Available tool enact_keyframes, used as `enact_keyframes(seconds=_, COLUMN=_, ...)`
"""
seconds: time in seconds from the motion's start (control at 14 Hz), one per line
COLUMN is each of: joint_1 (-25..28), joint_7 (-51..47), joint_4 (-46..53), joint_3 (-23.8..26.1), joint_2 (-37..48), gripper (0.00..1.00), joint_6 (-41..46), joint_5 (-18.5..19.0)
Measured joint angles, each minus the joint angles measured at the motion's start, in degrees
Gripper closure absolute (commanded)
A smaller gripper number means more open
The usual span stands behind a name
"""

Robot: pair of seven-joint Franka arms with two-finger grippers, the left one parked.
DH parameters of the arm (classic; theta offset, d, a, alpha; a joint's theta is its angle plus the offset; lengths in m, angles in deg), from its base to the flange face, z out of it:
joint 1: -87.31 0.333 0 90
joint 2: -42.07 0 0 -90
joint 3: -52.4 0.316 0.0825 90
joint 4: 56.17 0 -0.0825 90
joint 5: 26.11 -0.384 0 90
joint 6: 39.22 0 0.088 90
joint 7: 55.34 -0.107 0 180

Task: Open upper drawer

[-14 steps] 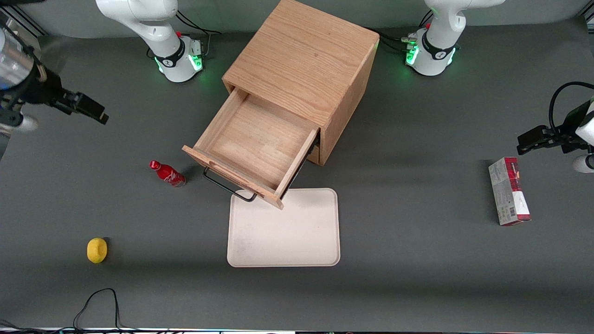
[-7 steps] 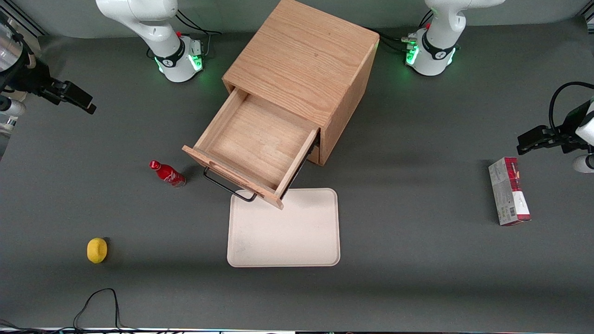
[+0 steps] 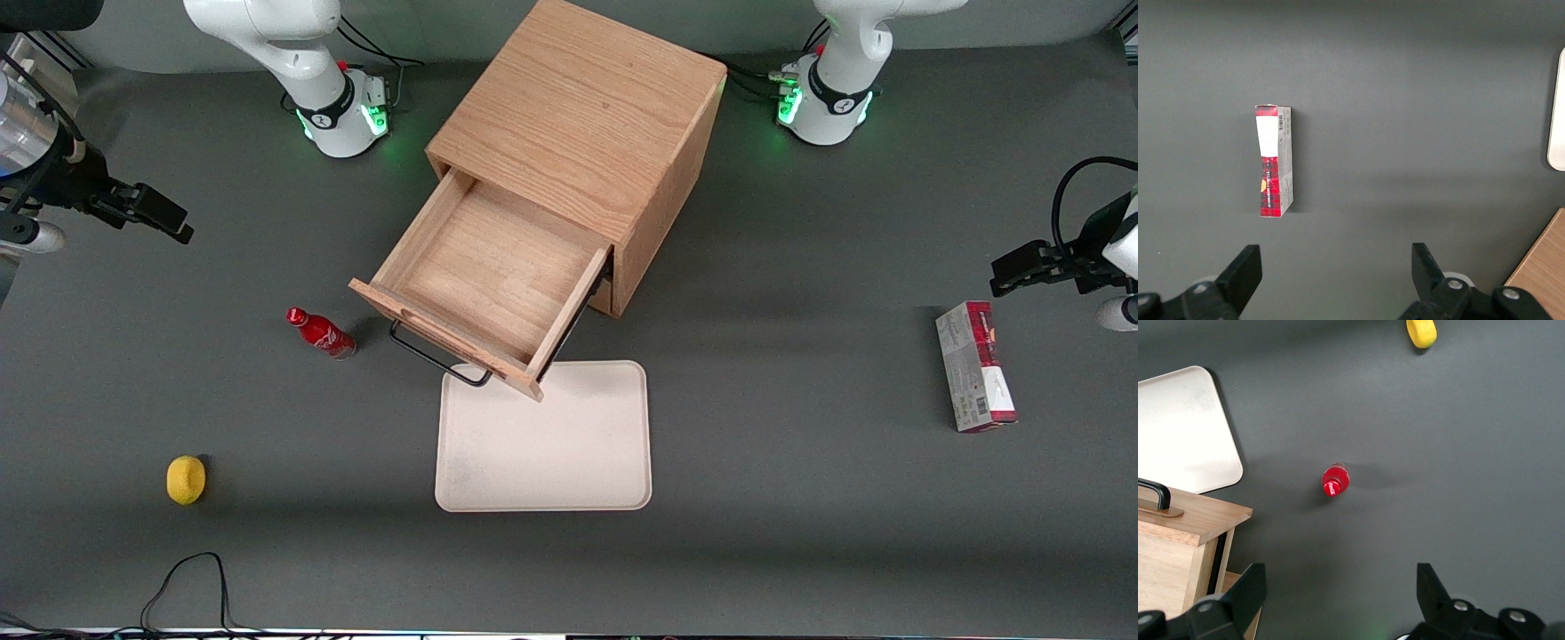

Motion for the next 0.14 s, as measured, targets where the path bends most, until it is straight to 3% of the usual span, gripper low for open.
enact_keyframes(seconds=0.14, joint_1=0.0, joint_7=1.4, joint_4=0.0, joint_3=-1.1, joint_2=-0.4, gripper=0.0, joint_6=0.0, joint_5=-0.2)
